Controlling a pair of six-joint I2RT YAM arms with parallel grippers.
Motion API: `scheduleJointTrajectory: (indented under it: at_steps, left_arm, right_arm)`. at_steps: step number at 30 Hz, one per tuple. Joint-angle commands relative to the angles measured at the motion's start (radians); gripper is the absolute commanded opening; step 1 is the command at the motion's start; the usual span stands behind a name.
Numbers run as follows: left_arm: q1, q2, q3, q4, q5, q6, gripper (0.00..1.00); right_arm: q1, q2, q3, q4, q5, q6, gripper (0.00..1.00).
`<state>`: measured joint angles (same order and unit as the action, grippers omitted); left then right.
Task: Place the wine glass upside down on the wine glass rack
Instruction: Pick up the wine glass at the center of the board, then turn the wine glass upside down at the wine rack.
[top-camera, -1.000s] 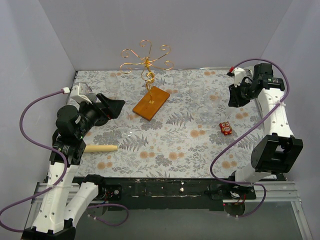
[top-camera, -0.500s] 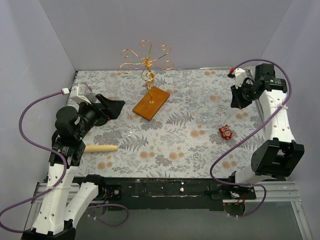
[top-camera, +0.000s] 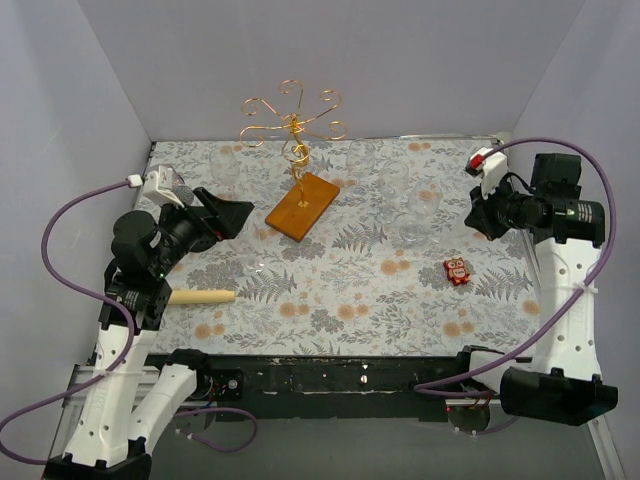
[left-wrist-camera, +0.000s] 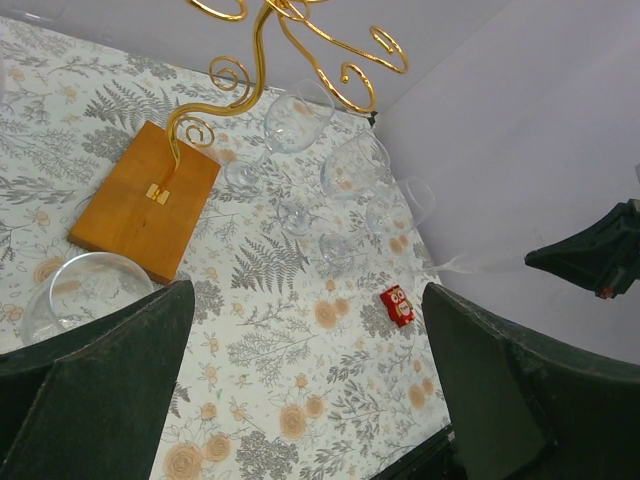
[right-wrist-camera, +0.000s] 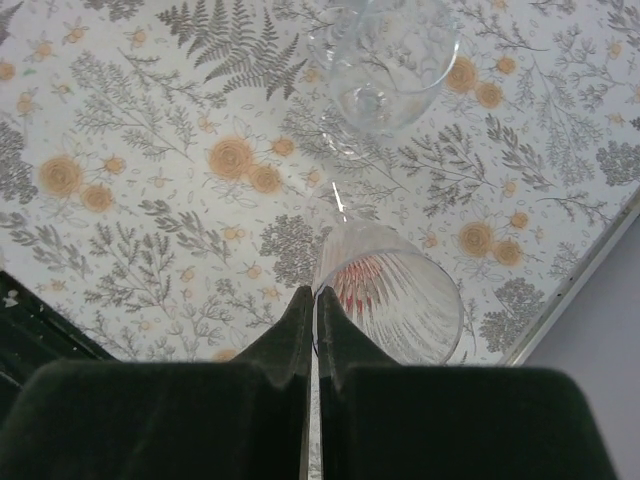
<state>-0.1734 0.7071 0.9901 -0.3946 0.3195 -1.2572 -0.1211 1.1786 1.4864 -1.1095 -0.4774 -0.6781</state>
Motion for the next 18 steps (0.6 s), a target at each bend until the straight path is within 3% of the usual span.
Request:
scheduleJointTrajectory:
  at_steps: [1, 10, 18]
  left_arm:
    - [-0.006, 0.023, 0.001, 0.023, 0.058, -0.036, 0.98]
    - [-0.005, 0.054, -0.008, 0.057, 0.130, -0.077, 0.98]
    - [-0.006, 0.107, -0.034, 0.060, 0.312, -0.148, 0.98]
  right_arm:
    - [-0.009, -0.075, -0.054, -0.053, -0.124, -0.041, 0.01]
    - [-0.009, -0.117, -0.083, -0.116, -0.265, -0.090, 0.01]
    - [-0.008, -0.083, -0.094, -0.191, -0.466, -0.149, 0.01]
